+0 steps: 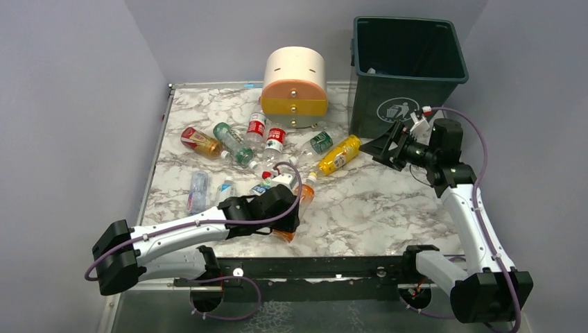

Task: Put the plastic bottles in the bin
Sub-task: Pick up the plastic bottle at the center of the board, then place the plastic bottle in the trash bin.

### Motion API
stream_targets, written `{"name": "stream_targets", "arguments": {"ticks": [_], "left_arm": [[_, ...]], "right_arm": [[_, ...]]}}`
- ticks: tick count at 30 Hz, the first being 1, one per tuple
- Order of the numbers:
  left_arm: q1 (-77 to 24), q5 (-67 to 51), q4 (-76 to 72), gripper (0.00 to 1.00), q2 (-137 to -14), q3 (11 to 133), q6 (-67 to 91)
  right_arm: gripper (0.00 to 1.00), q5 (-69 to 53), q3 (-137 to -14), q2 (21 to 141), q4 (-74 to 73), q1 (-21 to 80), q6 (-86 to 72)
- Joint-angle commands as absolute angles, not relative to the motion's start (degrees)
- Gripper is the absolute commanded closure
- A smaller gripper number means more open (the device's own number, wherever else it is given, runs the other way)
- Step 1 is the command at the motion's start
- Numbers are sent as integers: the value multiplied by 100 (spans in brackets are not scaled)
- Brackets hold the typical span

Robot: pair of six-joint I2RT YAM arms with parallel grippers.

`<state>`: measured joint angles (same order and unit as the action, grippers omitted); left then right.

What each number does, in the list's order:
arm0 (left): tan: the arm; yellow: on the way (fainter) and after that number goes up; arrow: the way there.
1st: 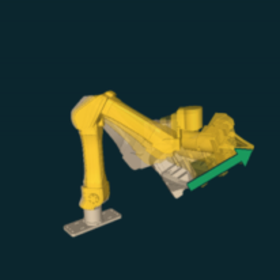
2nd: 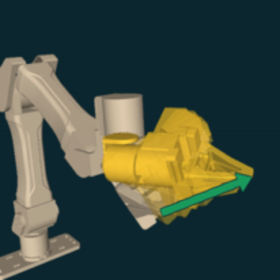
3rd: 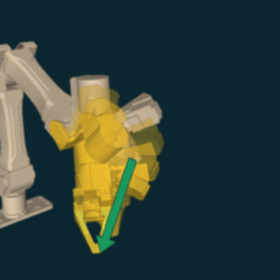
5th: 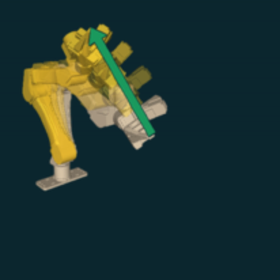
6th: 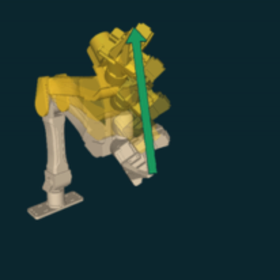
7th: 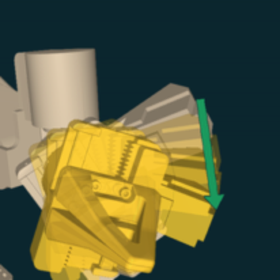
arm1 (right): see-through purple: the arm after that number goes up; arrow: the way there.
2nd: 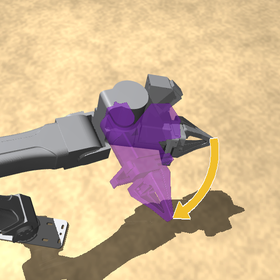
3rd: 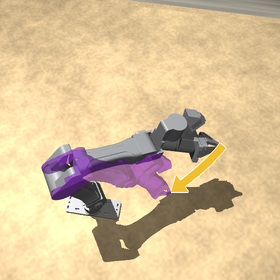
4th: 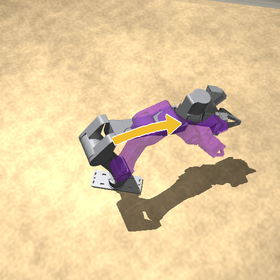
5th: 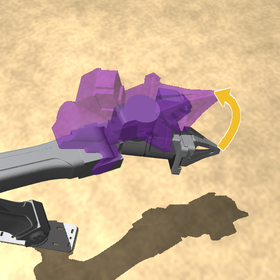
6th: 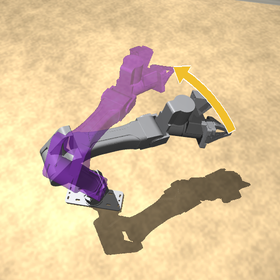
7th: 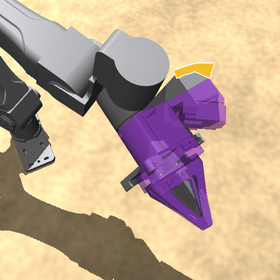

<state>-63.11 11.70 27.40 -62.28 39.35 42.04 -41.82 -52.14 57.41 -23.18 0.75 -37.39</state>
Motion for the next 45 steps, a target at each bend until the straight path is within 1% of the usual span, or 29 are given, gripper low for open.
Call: {"name": "stream_targets", "arguments": {"ticks": [1,7,19,35,45], "left_arm": [[-6354,1031,2650,46,-6092,4236,4098],[-6444,1004,2582,47,-6042,4420,4066],[-6560,985,2335,47,-6038,4705,3951],[-6708,929,2107,47,-6200,4931,3929],[-6774,964,2070,47,-6258,5019,3907]], "right_arm": [[4,-4448,-5089,5857,-2164,79,-3660],[4,-4623,-4963,6051,-2090,158,-3696],[4,-4583,-4607,6440,-1651,974,-4041],[4,-4215,-4465,6734,-1108,2031,-4482],[4,-4011,-4535,6929,-1028,2467,-4548]]}}
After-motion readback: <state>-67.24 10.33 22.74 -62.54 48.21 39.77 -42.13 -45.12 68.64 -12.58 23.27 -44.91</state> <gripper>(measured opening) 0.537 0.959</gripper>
